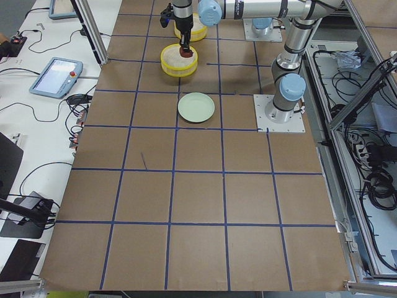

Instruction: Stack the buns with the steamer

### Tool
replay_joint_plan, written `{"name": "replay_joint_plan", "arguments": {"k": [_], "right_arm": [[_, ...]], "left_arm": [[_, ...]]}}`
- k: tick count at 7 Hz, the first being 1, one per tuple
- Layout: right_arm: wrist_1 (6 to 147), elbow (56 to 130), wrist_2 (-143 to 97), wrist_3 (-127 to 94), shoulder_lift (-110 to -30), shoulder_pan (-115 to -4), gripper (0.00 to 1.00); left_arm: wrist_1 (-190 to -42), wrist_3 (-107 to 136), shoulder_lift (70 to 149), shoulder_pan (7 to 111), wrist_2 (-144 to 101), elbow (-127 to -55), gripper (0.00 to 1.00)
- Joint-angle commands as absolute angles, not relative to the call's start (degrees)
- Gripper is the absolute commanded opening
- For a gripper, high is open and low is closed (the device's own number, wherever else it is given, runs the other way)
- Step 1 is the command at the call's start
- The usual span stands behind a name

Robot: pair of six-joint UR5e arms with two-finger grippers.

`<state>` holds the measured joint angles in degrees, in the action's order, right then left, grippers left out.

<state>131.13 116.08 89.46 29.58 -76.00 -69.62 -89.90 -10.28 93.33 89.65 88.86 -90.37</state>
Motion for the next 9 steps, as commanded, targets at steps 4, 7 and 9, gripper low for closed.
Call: {"name": "replay_joint_plan", "arguments": {"k": [4, 7, 9], "right_arm": [[120.97, 108.74, 89.21, 23.94, -79.53, -73.45, 0.08], [119.63, 105.31, 89.56, 9.90, -79.98, -86.10, 0.09], [116.91, 102.84, 89.39, 2.85, -79.98, -91.47, 0.11]], "left_arm": [[-90.09, -10.28, 93.25, 89.65, 88.86, -90.44, 0.00], [-90.09, -10.20, 93.25, 89.65, 88.86, -90.53, 0.00], [-90.09, -10.20, 93.25, 89.74, 88.86, -90.70, 0.00]]}}
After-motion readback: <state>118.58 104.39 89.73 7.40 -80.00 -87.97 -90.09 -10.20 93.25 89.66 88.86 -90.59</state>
